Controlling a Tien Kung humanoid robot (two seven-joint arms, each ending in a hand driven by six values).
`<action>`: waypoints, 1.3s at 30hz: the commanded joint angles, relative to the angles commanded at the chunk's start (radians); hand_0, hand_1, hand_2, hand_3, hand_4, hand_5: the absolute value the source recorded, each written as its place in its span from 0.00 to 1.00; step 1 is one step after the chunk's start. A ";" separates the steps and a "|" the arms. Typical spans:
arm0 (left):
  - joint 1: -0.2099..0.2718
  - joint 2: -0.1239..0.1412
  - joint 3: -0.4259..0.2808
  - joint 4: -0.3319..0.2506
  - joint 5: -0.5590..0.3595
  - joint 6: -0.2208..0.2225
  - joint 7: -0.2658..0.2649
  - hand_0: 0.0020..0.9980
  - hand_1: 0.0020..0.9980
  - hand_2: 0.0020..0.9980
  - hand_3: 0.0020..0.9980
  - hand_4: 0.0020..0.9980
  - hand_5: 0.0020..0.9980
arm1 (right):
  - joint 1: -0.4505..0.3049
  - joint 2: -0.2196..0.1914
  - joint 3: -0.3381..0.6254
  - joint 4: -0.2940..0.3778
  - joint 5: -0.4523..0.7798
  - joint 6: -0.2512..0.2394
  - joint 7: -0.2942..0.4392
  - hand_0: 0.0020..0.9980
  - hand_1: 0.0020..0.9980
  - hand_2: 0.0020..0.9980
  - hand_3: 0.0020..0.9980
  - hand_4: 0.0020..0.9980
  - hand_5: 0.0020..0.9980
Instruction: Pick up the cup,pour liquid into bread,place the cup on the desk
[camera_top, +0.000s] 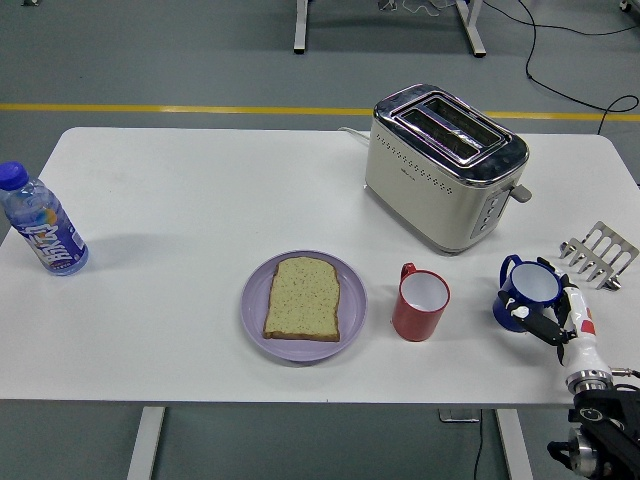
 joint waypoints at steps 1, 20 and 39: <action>0.000 0.000 0.000 0.000 -0.001 0.000 0.000 0.69 0.76 0.77 0.61 0.40 1.00 | 0.002 0.000 -0.002 -0.001 0.004 0.004 0.003 0.78 0.67 0.72 0.77 0.77 0.04; -0.001 -0.001 0.001 -0.001 0.000 0.001 0.000 0.69 0.76 0.77 0.61 0.40 1.00 | 0.021 0.000 -0.022 -0.033 0.063 0.025 0.039 0.73 0.62 0.67 0.74 0.75 0.03; 0.004 -0.004 -0.021 -0.002 0.036 0.006 0.010 0.69 0.76 0.77 0.61 0.40 1.00 | 0.003 0.003 0.035 -0.009 0.025 0.007 0.069 0.55 0.54 0.59 0.70 0.73 0.01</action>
